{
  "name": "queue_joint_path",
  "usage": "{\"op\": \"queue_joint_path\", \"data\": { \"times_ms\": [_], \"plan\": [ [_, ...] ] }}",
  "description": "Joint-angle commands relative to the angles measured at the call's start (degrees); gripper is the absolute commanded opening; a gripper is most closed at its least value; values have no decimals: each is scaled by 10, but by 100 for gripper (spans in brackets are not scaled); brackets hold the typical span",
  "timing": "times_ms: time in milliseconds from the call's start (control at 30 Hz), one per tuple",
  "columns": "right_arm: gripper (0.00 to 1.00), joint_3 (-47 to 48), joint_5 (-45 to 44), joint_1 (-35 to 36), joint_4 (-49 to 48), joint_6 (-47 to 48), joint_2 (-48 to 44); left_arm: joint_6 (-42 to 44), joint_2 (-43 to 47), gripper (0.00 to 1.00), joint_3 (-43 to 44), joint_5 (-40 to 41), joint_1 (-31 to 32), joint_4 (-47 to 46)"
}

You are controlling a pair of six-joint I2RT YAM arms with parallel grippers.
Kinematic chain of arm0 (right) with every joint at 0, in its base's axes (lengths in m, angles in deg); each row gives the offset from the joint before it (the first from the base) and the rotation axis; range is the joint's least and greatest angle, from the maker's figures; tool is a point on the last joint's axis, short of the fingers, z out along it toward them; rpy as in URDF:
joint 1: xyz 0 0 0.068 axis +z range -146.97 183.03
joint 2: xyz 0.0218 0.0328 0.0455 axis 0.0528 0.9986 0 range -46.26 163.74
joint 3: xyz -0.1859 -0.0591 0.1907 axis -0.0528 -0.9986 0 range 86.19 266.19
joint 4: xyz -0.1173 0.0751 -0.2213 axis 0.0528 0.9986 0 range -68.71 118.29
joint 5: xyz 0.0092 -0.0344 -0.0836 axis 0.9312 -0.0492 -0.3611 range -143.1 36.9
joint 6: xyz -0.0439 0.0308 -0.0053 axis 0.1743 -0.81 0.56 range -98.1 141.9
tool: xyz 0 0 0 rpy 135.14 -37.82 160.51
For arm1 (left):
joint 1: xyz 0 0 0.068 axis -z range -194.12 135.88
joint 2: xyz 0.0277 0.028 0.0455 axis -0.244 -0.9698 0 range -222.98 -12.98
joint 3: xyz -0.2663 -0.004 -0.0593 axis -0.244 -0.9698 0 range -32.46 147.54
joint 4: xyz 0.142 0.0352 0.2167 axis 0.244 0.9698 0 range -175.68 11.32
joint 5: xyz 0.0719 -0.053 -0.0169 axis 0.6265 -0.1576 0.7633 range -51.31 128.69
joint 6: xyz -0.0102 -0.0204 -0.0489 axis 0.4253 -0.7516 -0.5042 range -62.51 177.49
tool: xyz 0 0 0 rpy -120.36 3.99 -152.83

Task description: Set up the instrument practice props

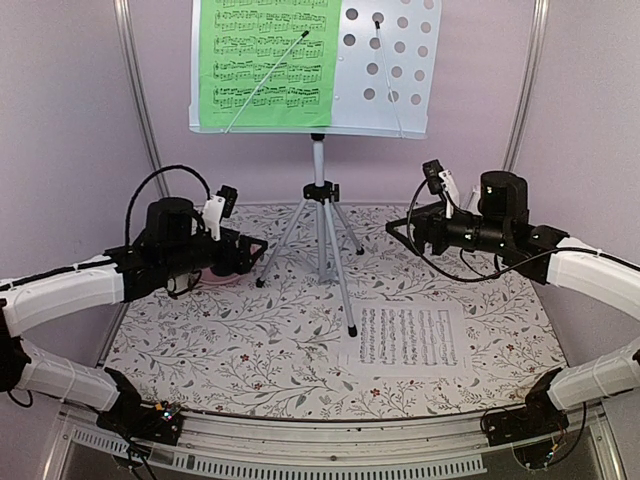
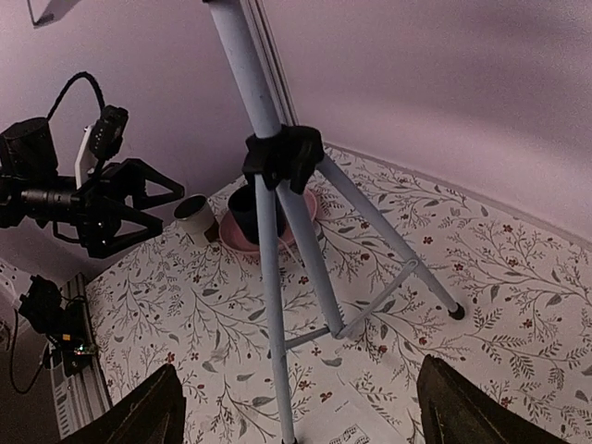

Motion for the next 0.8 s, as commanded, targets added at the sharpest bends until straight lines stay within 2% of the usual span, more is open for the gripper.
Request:
{"op": "queue_joint_path", "data": {
  "times_ms": [0, 133, 400, 633, 767],
  "plan": [
    [88, -32, 53, -44, 22, -32, 14, -10, -46, 85, -22, -54, -2, -92],
    [86, -63, 96, -84, 31, -51, 23, -17, -88, 81, -39, -41, -3, -129],
    [81, -72, 116, -110, 80, -40, 85, 8, -186, 75, 13, -37, -20, -150],
    [74, -97, 3, -146, 151, -90, 88, 15, -244, 74, 59, -48, -29, -162],
    [73, -116, -13, -192, 178, -120, 75, 10, -256, 73, 68, -50, -32, -167]
  ]
}}
